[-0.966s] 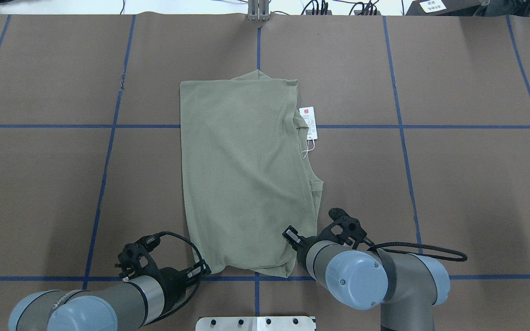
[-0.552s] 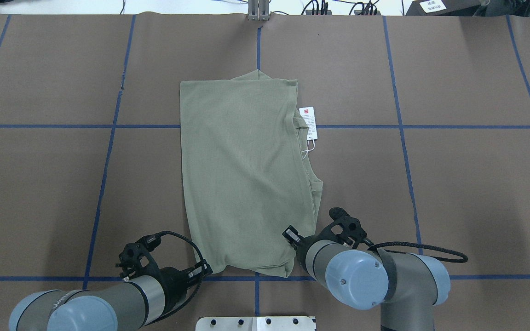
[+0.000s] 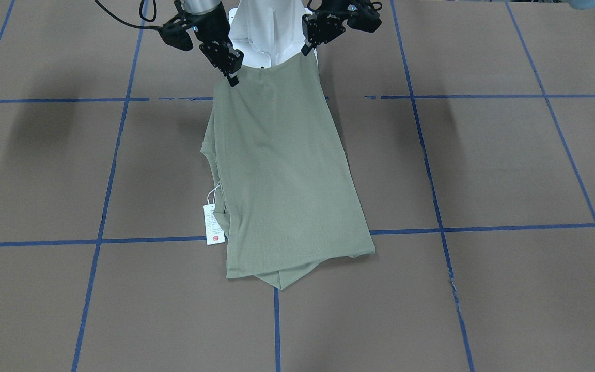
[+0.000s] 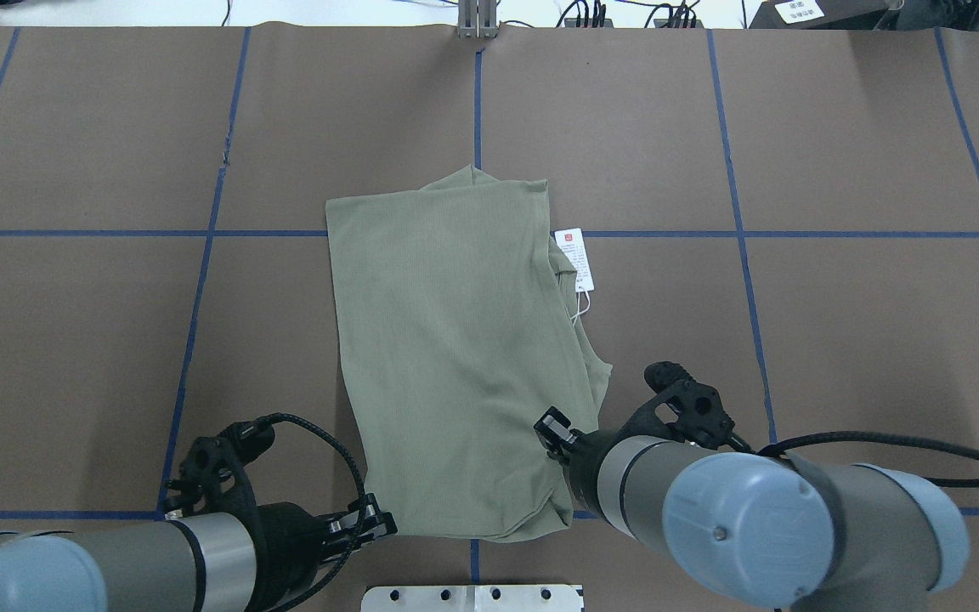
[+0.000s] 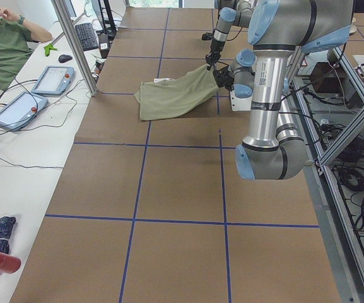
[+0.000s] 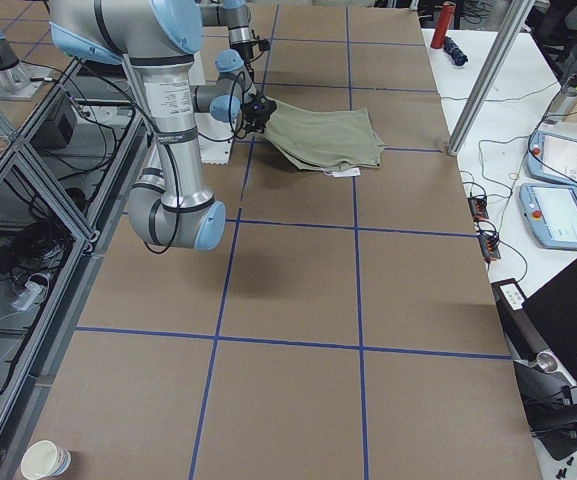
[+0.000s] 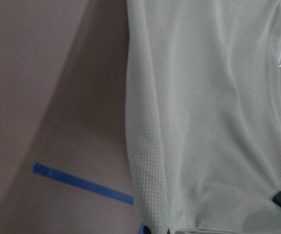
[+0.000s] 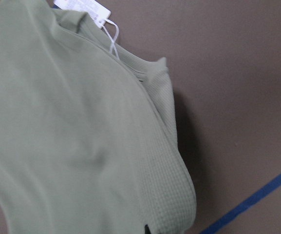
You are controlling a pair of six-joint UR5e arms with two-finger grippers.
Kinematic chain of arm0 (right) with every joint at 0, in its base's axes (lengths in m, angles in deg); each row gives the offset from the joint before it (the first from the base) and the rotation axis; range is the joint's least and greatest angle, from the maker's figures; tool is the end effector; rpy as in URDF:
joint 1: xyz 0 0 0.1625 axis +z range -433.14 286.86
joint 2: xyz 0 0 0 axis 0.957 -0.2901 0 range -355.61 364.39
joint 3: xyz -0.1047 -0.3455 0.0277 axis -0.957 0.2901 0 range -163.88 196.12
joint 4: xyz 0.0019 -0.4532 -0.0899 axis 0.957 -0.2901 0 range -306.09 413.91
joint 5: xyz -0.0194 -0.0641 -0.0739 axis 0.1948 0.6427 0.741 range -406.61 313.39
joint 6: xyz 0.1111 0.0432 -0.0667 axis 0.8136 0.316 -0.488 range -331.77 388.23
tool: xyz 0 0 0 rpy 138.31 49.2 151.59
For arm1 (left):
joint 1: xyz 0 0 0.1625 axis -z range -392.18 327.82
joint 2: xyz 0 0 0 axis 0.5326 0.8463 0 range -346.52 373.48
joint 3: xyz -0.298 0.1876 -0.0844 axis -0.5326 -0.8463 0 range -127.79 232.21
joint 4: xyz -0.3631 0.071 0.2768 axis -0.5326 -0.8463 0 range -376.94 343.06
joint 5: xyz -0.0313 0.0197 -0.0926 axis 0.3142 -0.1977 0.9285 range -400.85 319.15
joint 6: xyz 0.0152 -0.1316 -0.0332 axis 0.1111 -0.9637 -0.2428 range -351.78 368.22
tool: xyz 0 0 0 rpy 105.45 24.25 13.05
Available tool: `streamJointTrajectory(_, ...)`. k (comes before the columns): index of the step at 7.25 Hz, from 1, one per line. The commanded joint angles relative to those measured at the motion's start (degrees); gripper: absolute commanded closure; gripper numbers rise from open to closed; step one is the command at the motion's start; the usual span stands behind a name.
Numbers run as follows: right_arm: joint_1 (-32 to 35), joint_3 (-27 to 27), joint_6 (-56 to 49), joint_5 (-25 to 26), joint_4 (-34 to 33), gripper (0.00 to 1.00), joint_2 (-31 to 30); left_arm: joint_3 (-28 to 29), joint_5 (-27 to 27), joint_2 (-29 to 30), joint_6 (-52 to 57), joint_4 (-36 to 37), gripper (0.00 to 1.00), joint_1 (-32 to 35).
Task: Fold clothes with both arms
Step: 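Lift the near edge with both grippers and fold it away from the robot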
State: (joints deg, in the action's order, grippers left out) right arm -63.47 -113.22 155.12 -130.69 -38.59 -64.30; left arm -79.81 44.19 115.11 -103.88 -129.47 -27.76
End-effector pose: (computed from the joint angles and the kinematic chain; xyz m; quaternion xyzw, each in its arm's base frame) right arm -0.4844 -0.2321 0.1012 -0.0703 -0.4823 0.3680 0.7919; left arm 0.4786 -0.1825 0.0965 -0.0610 0.6142 -0.2064 0.7592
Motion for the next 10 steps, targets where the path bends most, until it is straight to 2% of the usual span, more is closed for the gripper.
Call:
streamJointTrajectory(1,1.22,-5.68,-0.15,-3.80,-13.71,1.00,6.95,-7.46,6.69,2.32,1.78,9.42,1.00,3.99)
streamJointTrajectory(2,2.45,-1.58,-1.54,-3.64,-13.50,1.00,7.34,-4.76,6.63,3.65,8.06,9.43,1.00,5.23)
streamJointTrajectory(6,11.93,19.86,-13.22,-3.90,2.65,1.00,9.71,13.95,7.15,10.77,23.64,8.47,1.00,17.70)
streamJointTrajectory(8,15.62,33.29,-16.30,-5.65,6.53,1.00,17.41,20.90,7.15,11.30,27.45,3.83,1.00,21.14)
streamJointTrajectory(10,18.09,43.41,-18.24,-7.06,13.71,1.00,20.69,27.84,7.15,13.93,30.79,1.44,1.00,23.95)
